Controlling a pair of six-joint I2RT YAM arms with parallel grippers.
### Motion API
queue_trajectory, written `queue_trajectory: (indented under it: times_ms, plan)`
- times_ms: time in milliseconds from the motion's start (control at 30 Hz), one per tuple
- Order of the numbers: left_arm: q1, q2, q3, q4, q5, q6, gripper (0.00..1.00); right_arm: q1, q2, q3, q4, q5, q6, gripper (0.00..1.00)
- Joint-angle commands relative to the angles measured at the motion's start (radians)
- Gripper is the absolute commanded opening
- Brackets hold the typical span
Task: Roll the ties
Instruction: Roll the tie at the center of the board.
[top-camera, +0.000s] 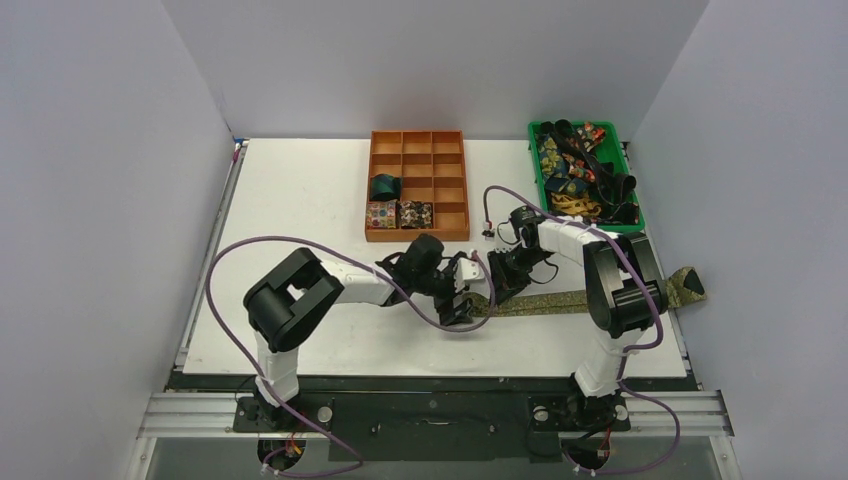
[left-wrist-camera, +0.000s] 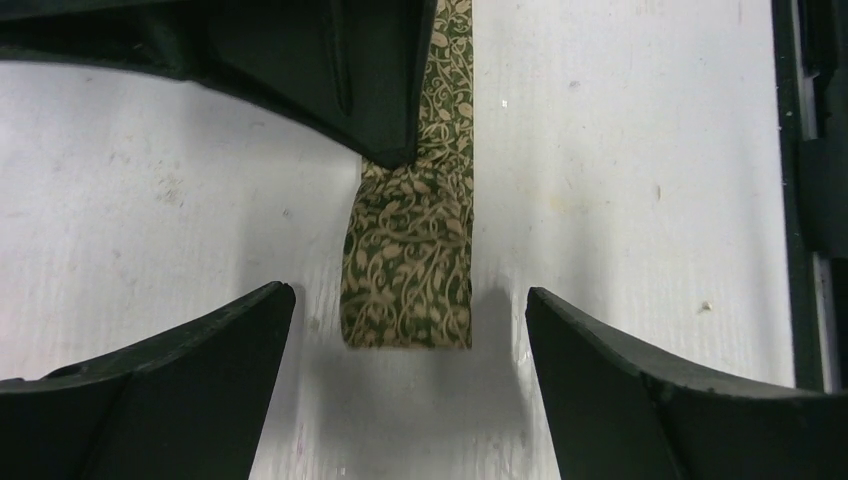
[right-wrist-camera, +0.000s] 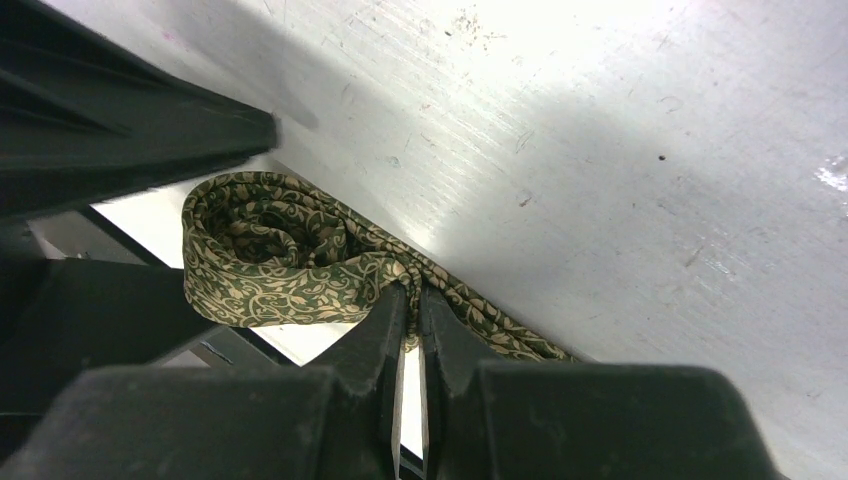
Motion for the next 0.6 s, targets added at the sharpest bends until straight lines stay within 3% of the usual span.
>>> queue_trajectory:
  times_ms: [0,200,467,567]
  plan:
    - [0.051,-0.127,-0.061,0.073,0.041,-0.09,0.85,0.011,0.008,-0.031,0.085,0.077,-0.015,0.0]
    - [0.063,-0.153,-0.076,-0.005,0.079,-0.01,0.74,0.016,0.011,-0.038,0.1,0.075,-0.009,0.0]
    - [0.033,-0.057,0.006,0.029,0.093,-0.063,0.73,0.018,0.009,-0.042,0.104,0.066,-0.001,0.0]
    - [0.031,-0.037,0.034,0.027,0.1,-0.077,0.59,0.018,0.004,-0.048,0.105,0.065,0.001,0.0]
